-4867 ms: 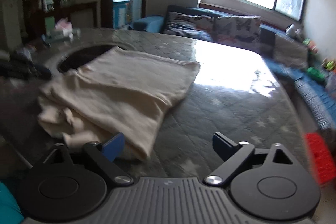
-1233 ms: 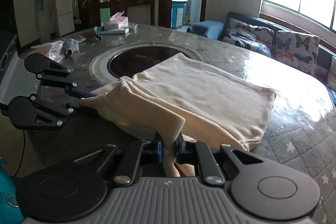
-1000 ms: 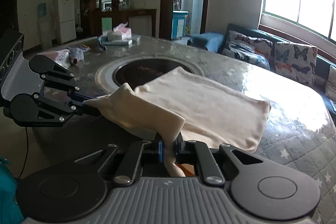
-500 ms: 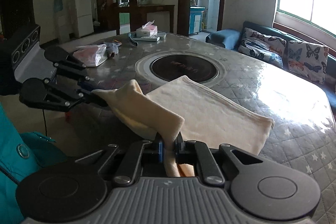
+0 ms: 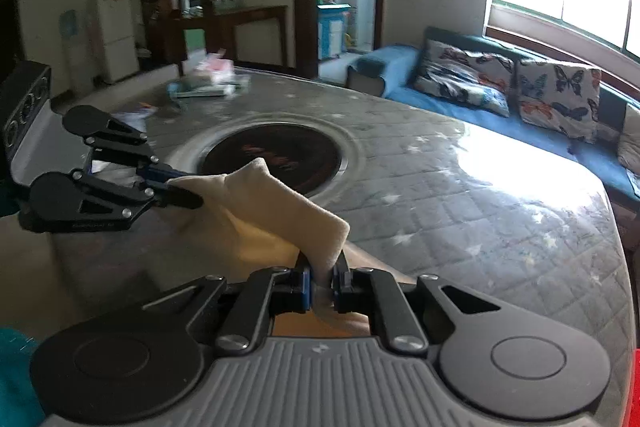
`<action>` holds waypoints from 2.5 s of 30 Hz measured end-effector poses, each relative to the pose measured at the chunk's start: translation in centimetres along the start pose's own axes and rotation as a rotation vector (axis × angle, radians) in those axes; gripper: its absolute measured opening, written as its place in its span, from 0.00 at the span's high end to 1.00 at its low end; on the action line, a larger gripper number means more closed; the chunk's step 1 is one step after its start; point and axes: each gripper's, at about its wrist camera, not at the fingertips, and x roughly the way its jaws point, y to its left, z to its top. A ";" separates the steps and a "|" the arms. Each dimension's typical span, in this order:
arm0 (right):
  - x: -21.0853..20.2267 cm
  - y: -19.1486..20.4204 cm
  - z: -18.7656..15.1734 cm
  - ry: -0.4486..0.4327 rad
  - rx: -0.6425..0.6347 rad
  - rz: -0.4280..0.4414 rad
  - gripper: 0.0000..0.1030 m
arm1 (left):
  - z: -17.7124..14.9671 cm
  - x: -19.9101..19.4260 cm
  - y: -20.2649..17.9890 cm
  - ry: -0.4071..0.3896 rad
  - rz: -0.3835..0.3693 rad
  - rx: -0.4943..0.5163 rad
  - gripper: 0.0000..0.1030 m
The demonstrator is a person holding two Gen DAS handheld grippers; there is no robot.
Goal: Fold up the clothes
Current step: 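Lift the cloth end with both grippers and fold it over the cloth, then lay the folded end down and open both grippers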
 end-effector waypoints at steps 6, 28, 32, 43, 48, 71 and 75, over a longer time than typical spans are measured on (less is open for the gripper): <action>8.0 -3.6 -0.4 0.072 0.115 -0.080 0.81 | -1.1 6.3 1.3 0.100 0.072 -0.090 0.83; 3.5 -4.9 -6.8 0.024 0.274 -0.243 0.84 | 1.6 5.7 -1.2 0.062 0.006 -0.228 0.62; 4.9 -4.9 -6.6 0.037 0.233 -0.288 0.89 | 0.9 6.9 -0.5 0.104 0.025 -0.269 0.58; 5.6 -3.6 -3.9 0.000 0.227 -0.210 0.88 | 0.7 6.9 0.8 0.106 0.056 -0.359 0.47; 8.7 -3.1 -3.1 0.041 0.218 -0.184 0.87 | 0.6 7.2 1.0 0.117 0.079 -0.375 0.39; 10.6 0.7 -2.8 0.011 0.164 -0.184 0.40 | -0.1 2.9 1.3 0.038 0.176 -0.470 0.00; 10.9 0.8 -2.7 0.000 0.163 -0.187 0.34 | -0.4 2.2 1.9 0.052 0.192 -0.513 0.00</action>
